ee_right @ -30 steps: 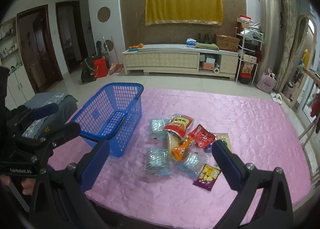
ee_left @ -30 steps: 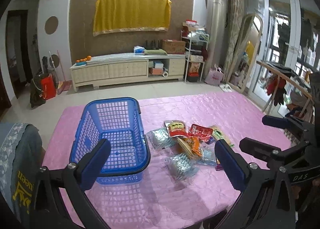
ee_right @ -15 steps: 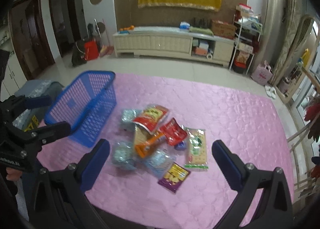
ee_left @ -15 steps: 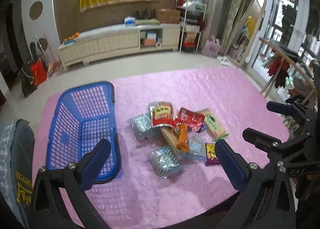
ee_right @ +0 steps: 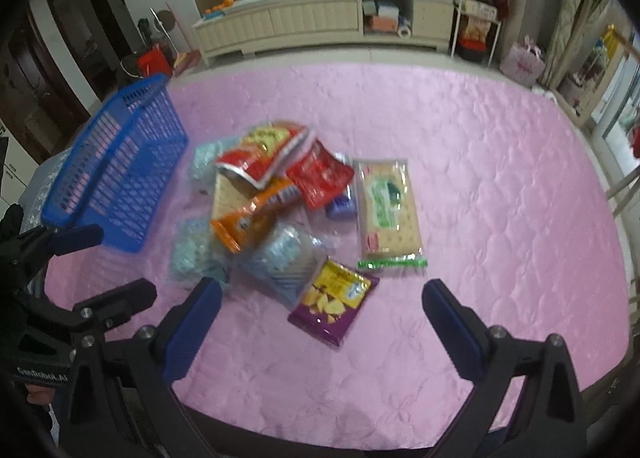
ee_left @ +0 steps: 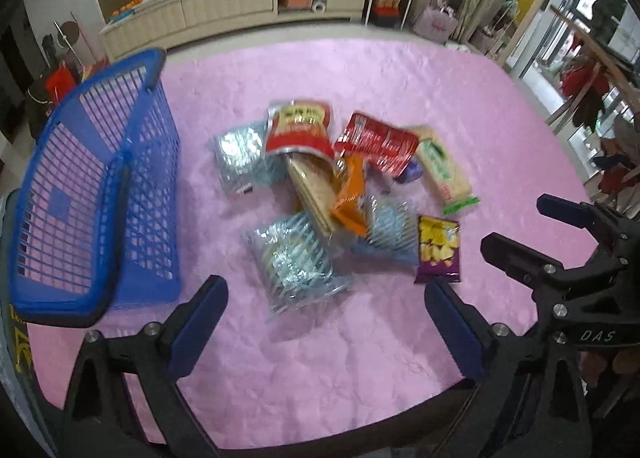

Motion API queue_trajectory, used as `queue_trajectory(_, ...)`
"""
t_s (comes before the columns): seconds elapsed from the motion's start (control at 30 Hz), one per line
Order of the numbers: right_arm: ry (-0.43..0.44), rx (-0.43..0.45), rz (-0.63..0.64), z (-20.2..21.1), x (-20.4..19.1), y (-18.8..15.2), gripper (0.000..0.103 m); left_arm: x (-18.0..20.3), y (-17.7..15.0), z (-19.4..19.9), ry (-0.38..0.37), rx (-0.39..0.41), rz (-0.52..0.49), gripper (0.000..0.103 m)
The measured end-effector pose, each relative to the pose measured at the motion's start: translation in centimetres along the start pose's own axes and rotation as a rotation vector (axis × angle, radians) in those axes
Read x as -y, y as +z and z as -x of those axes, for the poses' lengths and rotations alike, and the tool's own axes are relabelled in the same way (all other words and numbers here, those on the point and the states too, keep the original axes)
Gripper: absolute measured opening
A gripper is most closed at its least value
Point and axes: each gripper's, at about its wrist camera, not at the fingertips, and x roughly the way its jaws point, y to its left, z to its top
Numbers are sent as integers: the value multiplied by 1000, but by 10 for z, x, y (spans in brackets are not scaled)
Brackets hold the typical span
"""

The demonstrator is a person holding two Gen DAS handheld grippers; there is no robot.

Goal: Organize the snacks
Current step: 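Reach the left gripper to the blue-striped clear bag and close on it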

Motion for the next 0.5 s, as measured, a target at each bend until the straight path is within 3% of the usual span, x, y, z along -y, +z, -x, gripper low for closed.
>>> queue_trajectory(0.2,40,-26,-16,-25,11,-3,101,1,0,-38,28,-75,-3,87)
queue_trajectory(0.37,33,-50,1,-42,9,-1,101,-6,3,-64,61,-120,30,87)
queue_trajectory(0.5,39,-73,-10,-56,12,3,101,-5,7,-78,135,-139,-7,87)
